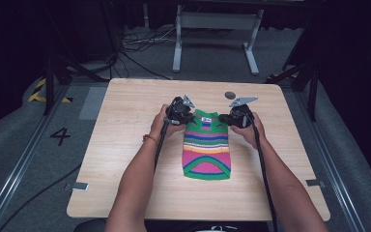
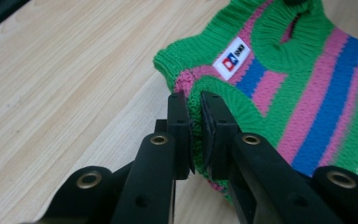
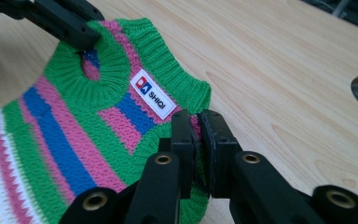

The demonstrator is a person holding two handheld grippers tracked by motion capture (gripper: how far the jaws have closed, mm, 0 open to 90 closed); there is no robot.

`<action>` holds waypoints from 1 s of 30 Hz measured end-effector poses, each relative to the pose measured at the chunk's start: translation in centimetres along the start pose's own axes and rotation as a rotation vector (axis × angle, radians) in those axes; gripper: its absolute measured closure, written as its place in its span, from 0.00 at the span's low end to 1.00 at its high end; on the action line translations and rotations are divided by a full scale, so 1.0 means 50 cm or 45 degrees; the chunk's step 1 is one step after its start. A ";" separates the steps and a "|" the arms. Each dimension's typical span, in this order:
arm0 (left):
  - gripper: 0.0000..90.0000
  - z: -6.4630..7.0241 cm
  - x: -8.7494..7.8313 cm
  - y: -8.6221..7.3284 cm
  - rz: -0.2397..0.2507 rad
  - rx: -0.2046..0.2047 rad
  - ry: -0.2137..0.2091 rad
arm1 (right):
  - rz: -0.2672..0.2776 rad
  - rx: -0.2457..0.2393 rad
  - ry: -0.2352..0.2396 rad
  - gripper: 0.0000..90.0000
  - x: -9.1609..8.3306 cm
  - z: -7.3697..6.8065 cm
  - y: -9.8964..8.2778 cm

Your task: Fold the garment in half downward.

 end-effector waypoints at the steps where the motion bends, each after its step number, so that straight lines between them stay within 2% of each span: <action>1: 0.92 0.004 -0.006 0.000 -0.006 0.021 0.001 | 0.014 0.001 0.011 0.94 -0.007 -0.002 0.002; 6: 0.91 0.022 -0.036 -0.001 0.017 0.082 0.000 | 0.096 -0.032 0.078 0.94 -0.045 -0.015 0.005; 8: 0.91 0.034 -0.050 -0.003 0.016 0.139 0.018 | 0.112 -0.046 0.096 0.93 -0.057 -0.020 0.002; 11: 0.91 0.056 -0.068 -0.011 0.020 0.190 0.016 | 0.153 -0.062 0.139 0.93 -0.077 -0.031 -0.004; 14: 0.91 0.070 -0.076 -0.017 0.037 0.210 0.015 | 0.173 -0.085 0.164 0.93 -0.089 -0.040 -0.005; 18: 0.90 0.100 -0.091 -0.027 0.063 0.276 0.011 | 0.201 -0.135 0.202 0.93 -0.112 -0.062 -0.008; 21: 0.90 0.114 -0.098 -0.035 0.068 0.301 0.006 | 0.212 -0.171 0.220 0.93 -0.125 -0.074 -0.010; 22: 0.90 0.120 -0.101 -0.038 0.074 0.316 0.011 | 0.218 -0.181 0.247 0.93 -0.133 -0.082 -0.011; 28: 0.90 0.147 -0.124 -0.062 0.096 0.368 0.003 | 0.234 -0.266 0.313 0.93 -0.167 -0.111 -0.024; 30: 0.90 0.158 -0.129 -0.070 0.077 0.399 0.018 | 0.235 -0.290 0.343 0.92 -0.177 -0.119 -0.030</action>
Point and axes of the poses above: each handheld gripper's, and its own axes: x roughly forward along the jaws, y roughly out of its top, z roughly to its right, the point moved 3 cm from there along x, roughly forward along the jaws, and after that the axes turned 4 degrees about -y, right-handed, at the moved point
